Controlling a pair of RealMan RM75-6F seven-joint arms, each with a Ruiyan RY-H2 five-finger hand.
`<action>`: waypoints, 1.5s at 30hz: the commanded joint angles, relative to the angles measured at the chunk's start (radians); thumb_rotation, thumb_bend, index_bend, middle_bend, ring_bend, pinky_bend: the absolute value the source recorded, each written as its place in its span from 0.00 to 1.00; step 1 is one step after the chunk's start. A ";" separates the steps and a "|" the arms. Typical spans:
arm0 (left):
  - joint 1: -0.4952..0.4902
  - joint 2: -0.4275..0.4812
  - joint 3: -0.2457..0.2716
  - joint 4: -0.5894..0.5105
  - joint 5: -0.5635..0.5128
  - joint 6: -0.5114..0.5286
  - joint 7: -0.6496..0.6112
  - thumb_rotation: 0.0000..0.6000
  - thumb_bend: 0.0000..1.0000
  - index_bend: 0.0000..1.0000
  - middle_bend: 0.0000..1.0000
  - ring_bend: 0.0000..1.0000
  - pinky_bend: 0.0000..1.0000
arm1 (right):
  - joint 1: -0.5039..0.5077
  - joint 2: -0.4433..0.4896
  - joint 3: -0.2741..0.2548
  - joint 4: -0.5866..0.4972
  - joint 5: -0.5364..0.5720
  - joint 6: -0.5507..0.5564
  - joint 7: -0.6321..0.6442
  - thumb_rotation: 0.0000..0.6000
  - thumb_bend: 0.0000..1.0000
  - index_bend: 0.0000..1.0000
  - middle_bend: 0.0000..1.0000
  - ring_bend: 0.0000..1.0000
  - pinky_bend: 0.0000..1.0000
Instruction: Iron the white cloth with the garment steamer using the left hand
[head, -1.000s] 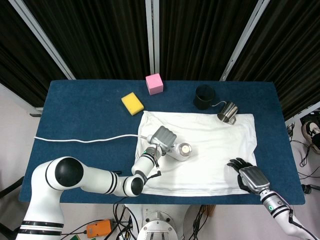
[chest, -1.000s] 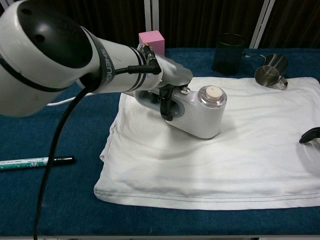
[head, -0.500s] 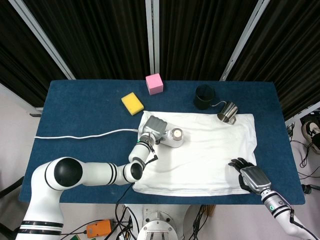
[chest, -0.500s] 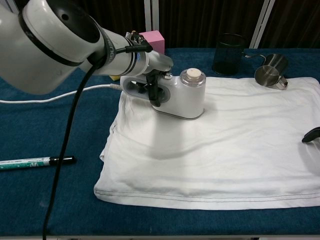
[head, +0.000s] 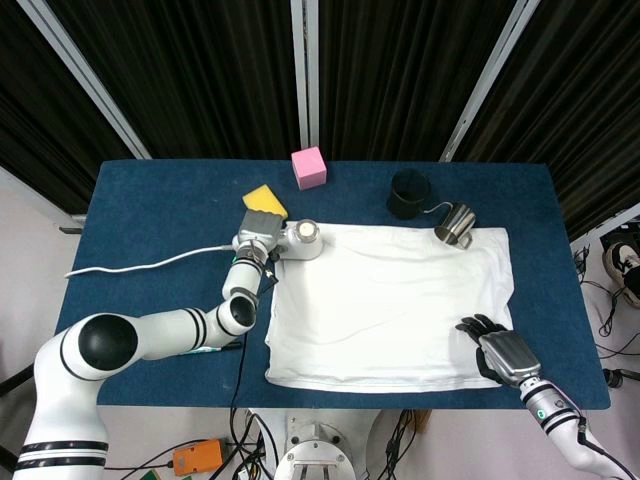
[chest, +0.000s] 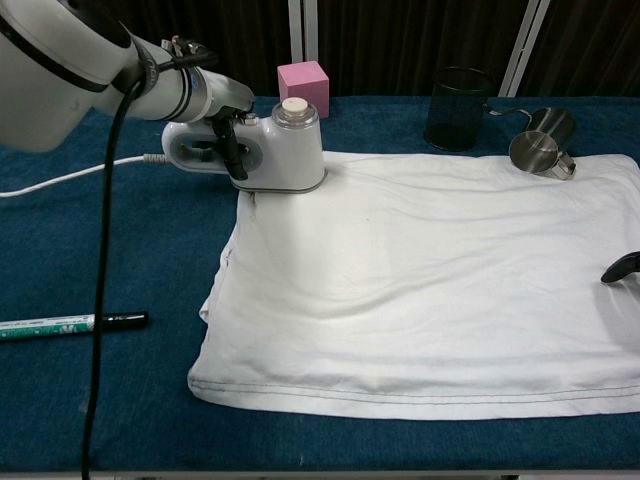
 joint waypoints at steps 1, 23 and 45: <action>0.067 0.084 -0.026 -0.113 0.118 0.014 -0.095 0.63 0.65 0.83 0.90 0.75 0.58 | -0.002 0.006 0.006 -0.006 -0.009 0.019 0.005 1.00 1.00 0.23 0.18 0.13 0.28; 0.525 0.383 0.188 -0.452 0.685 0.185 -0.448 0.62 0.60 0.80 0.85 0.70 0.49 | -0.093 0.182 0.098 -0.079 -0.031 0.313 0.089 1.00 0.31 0.00 0.14 0.11 0.25; 0.572 0.349 0.159 -0.477 0.819 0.221 -0.413 0.62 0.15 0.18 0.23 0.17 0.27 | -0.132 0.210 0.109 -0.098 -0.009 0.322 0.095 1.00 0.25 0.00 0.13 0.06 0.20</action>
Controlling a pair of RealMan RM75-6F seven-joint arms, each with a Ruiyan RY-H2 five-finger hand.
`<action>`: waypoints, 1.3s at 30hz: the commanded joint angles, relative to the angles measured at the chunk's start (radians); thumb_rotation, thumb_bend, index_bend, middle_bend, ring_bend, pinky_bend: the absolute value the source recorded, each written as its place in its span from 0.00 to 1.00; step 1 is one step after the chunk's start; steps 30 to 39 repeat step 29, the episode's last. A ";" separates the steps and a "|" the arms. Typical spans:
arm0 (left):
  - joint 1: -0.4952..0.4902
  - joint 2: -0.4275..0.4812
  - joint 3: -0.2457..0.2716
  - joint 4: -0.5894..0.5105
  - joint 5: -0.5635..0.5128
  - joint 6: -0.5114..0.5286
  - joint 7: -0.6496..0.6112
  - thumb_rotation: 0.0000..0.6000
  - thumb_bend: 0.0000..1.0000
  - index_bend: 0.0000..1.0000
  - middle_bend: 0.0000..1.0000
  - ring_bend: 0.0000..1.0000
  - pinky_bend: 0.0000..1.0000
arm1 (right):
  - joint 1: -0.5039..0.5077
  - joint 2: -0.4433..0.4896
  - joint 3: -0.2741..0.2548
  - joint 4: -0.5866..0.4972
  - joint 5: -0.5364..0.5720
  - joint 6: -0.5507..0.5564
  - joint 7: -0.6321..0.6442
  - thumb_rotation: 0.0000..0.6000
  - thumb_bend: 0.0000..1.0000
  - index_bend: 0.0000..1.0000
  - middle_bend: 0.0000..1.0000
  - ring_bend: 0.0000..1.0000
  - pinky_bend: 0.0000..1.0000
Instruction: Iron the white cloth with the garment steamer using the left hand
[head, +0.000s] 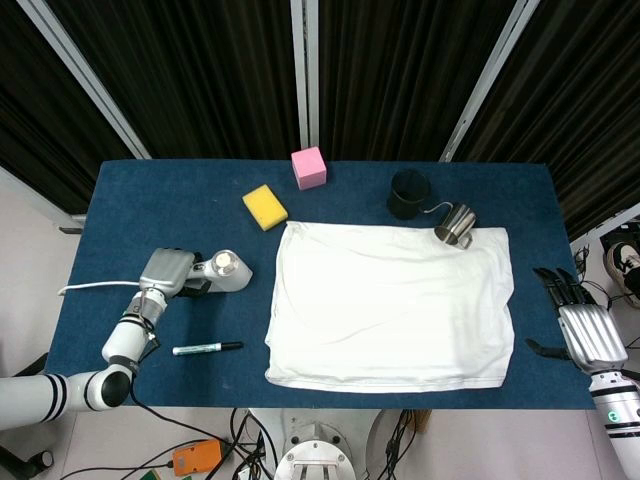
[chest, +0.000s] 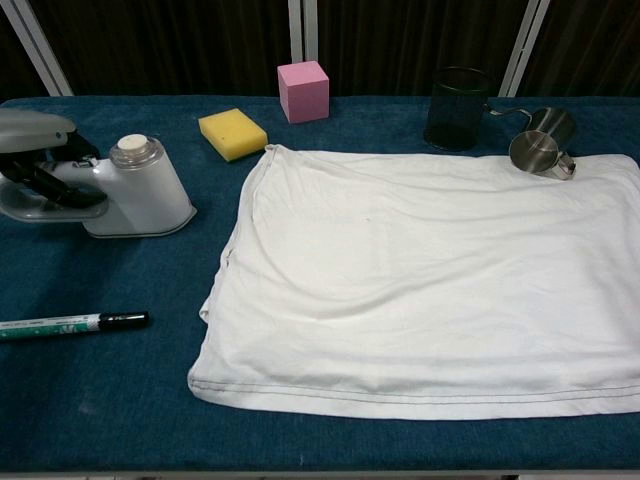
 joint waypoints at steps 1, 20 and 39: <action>0.013 0.013 0.000 -0.031 0.016 0.023 0.012 0.62 0.13 0.13 0.19 0.13 0.23 | 0.002 0.003 0.000 0.004 -0.002 -0.007 0.015 1.00 0.25 0.00 0.13 0.06 0.20; 0.470 0.254 0.036 -0.031 0.425 0.496 -0.525 0.67 0.07 0.01 0.04 0.00 0.00 | -0.024 0.046 0.072 0.147 0.037 0.069 0.111 1.00 0.25 0.00 0.13 0.04 0.20; 0.667 0.250 0.116 -0.021 0.558 0.624 -0.582 0.71 0.07 0.01 0.04 0.00 0.00 | -0.055 0.046 0.024 0.088 -0.057 0.108 0.119 1.00 0.25 0.00 0.08 0.00 0.15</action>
